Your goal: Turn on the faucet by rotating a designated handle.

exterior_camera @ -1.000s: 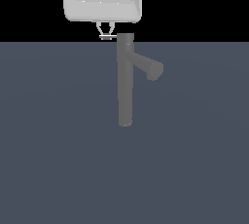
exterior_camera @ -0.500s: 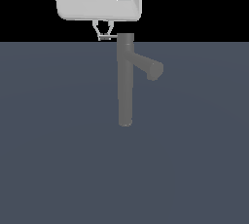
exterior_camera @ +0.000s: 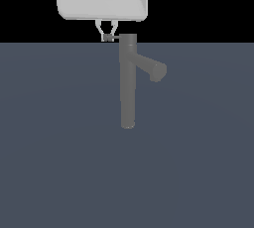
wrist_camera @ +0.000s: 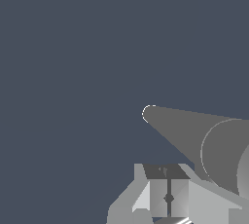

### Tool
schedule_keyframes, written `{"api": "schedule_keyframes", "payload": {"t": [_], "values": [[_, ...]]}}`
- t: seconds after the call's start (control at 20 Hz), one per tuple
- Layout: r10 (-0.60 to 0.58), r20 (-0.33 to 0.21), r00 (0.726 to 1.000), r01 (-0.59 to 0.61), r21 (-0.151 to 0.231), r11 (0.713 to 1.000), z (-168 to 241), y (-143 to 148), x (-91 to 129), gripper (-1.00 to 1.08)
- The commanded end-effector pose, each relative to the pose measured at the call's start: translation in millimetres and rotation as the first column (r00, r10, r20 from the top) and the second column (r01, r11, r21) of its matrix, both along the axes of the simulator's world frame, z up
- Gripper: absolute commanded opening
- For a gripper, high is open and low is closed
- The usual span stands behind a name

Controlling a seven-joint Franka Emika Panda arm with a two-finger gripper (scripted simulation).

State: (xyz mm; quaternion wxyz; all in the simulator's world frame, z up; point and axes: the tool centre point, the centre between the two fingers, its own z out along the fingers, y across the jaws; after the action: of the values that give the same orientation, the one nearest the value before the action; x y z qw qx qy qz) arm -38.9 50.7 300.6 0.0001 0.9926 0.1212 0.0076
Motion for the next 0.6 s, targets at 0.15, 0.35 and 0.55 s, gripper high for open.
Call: {"api": "schedule_keyframes", "payload": {"t": [0.15, 0.35, 0.55], "values": [[-0.012, -0.013, 1.000, 0.012, -0.001, 1.000, 0.1, -18.6, -22.4, -1.00], [-0.013, -0.015, 1.000, 0.013, -0.002, 1.000, 0.2, -26.0, -32.0, -1.00], [-0.002, -0.007, 1.000, 0.002, -0.001, 1.000, -0.2, -34.8, -26.4, -1.00]]}}
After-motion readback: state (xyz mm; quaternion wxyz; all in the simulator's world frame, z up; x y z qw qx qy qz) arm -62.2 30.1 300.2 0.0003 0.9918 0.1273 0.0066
